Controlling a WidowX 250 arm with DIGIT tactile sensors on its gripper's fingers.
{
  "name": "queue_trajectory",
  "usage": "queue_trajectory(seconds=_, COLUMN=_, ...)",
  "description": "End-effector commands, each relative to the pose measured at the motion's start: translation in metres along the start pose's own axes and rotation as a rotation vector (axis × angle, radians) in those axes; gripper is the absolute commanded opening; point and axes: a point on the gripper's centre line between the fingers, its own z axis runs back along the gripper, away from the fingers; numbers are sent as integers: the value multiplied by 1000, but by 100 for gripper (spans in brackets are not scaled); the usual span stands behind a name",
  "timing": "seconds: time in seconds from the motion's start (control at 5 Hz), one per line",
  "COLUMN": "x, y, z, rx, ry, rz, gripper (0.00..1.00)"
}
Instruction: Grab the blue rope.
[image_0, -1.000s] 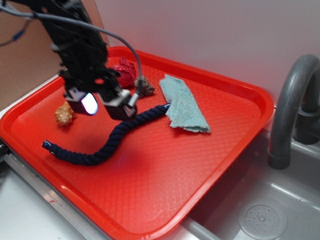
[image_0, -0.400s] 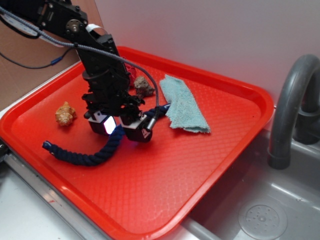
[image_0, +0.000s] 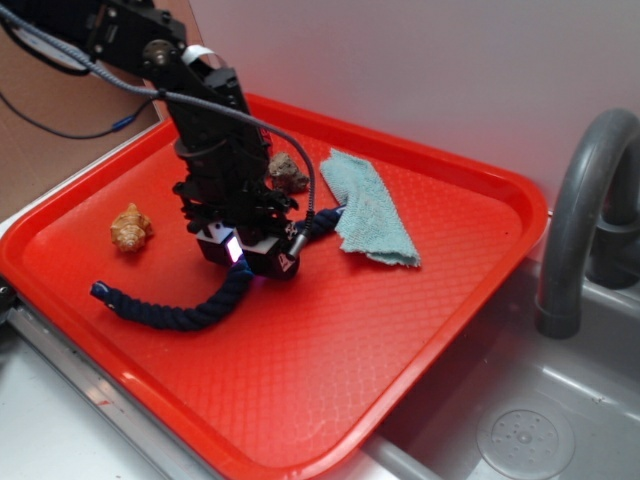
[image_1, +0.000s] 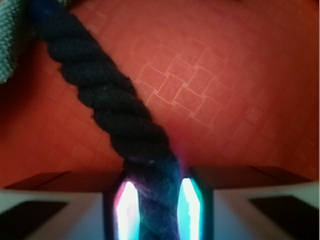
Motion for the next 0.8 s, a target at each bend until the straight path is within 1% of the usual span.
queue_trajectory(seconds=0.0, x=-6, y=0, z=85, rx=19, ry=-79, rz=64, gripper=0)
queue_trajectory(seconds=0.2, x=-4, y=13, z=137, rx=-82, ry=-147, rz=159, gripper=0)
queue_trajectory(seconds=0.4, x=-12, y=28, z=189, rx=-126, ry=-257, rz=235, gripper=0)
queue_trajectory(seconds=0.6, x=-22, y=34, z=238, rx=-187, ry=-315, rz=252, gripper=0)
